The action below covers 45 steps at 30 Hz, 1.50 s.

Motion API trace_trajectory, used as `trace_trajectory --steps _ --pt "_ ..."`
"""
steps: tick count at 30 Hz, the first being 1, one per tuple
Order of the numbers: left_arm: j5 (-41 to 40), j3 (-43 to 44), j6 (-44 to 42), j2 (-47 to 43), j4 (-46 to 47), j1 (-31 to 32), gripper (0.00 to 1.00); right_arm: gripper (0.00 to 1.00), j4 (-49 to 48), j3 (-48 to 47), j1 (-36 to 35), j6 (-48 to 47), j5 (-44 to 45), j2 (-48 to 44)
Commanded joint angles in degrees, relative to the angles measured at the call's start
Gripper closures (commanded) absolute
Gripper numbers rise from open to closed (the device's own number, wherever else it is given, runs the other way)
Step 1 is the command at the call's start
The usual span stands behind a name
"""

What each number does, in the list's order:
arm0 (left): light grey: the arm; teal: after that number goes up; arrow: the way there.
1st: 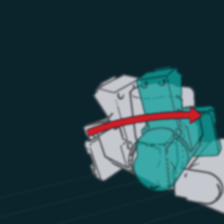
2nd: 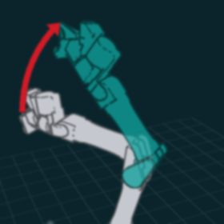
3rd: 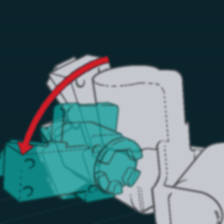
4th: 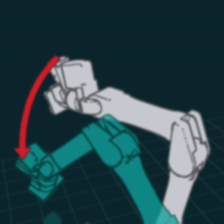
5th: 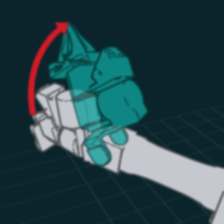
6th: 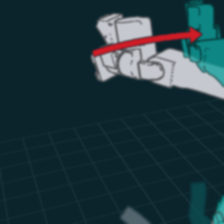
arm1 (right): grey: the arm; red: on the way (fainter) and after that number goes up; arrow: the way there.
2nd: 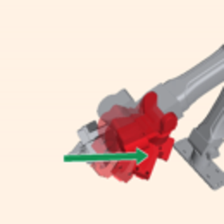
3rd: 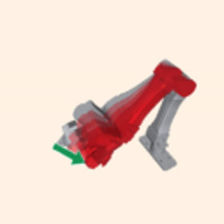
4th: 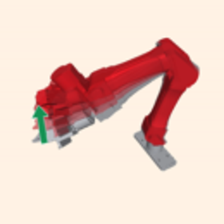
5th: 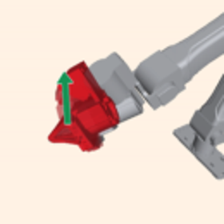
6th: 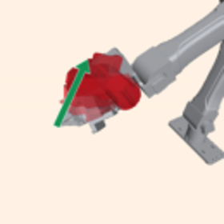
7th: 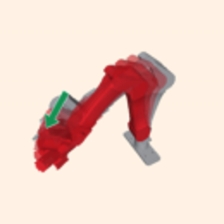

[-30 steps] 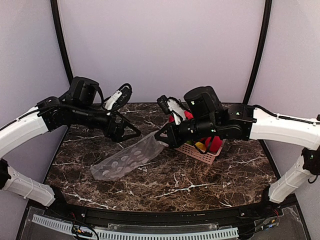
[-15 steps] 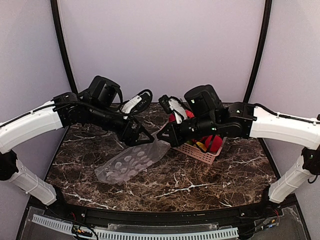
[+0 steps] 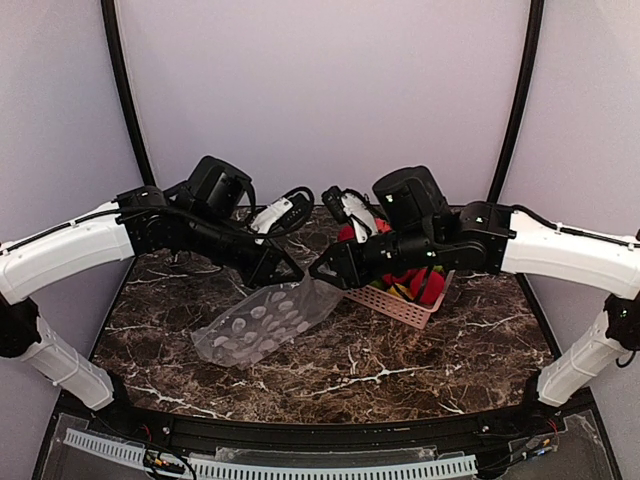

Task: Place the food in the zip-top bag and seal the zipper
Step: Pass from the right arm to the left, then pass from the left arm to the right

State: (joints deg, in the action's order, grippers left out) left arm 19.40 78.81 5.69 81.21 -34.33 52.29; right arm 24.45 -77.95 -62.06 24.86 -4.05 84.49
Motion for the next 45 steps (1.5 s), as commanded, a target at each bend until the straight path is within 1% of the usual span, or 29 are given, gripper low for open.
trace_trajectory --steps 1,2,4,5,9,12,15,19,20,22,26,29,33,39,43,45 --pt "-3.5 -1.2 4.1 -3.2 3.6 0.3 0.99 0.31 -0.4 1.9 2.5 1.2 1.7 -4.7" --pt "-4.2 -1.5 5.9 -3.8 5.5 0.2 0.99 0.22 -0.6 3.0 3.4 1.7 1.9 -5.9" --pt "-4.2 -2.6 8.2 -5.1 8.0 0.2 0.99 0.12 -1.9 5.3 5.2 2.5 1.3 -8.5" --pt "-3.8 -2.9 8.8 -5.9 8.6 0.2 0.99 0.09 -2.7 6.7 6.4 2.8 1.0 -9.9" --pt "-3.2 -2.8 11.0 -7.5 10.0 -0.1 0.99 0.03 -6.5 12.1 9.9 4.4 -0.6 -16.3" --pt "-2.1 -3.6 12.1 -9.1 11.7 -0.8 0.99 0.01 -11.0 17.8 13.1 5.2 -3.7 -21.3" --pt "1.5 -5.1 13.3 -11.9 15.1 -1.2 0.99 0.01 -18.8 24.5 17.2 7.1 -9.3 -26.0" --pt "7.7 -6.7 14.0 -15.2 21.2 -1.5 0.99 0.01 -34.1 34.6 21.7 10.6 -19.7 -28.8" --pt "8.8 -6.8 14.1 -16.2 21.9 -1.6 0.99 0.01 -37.6 36.8 22.3 11.9 -22.9 -28.8" --pt "11.1 -7.0 14.8 -17.3 23.8 -1.6 0.99 0.01 -44.1 39.9 22.7 13.8 -26.3 -28.1" --pt "16.4 -7.4 16.8 -18.5 27.4 -1.6 0.99 0.04 -54.7 43.4 22.8 17.4 -30.9 -25.9" --pt "19.5 -7.4 18.5 -18.7 29.9 -1.6 0.99 0.07 -59.1 43.6 22.8 18.3 -33.1 -24.1" --pt "22.8 -7.5 19.6 -19.0 32.0 -1.6 0.99 0.12 -62.3 42.5 22.8 18.6 -36.1 -22.3" --pt "26.0 -7.8 21.1 -18.9 35.3 -1.6 0.99 0.21 -63.1 40.1 22.7 18.0 -38.2 -20.5" --pt "26.7 -7.9 21.3 -18.9 35.9 -1.6 0.99 0.31 -65.5 39.8 22.8 18.8 -38.8 -20.1" --pt "26.5 -8.0 21.4 -19.0 35.8 -1.6 0.99 0.37 -66.3 39.7 22.8 18.9 -39.1 -19.9"
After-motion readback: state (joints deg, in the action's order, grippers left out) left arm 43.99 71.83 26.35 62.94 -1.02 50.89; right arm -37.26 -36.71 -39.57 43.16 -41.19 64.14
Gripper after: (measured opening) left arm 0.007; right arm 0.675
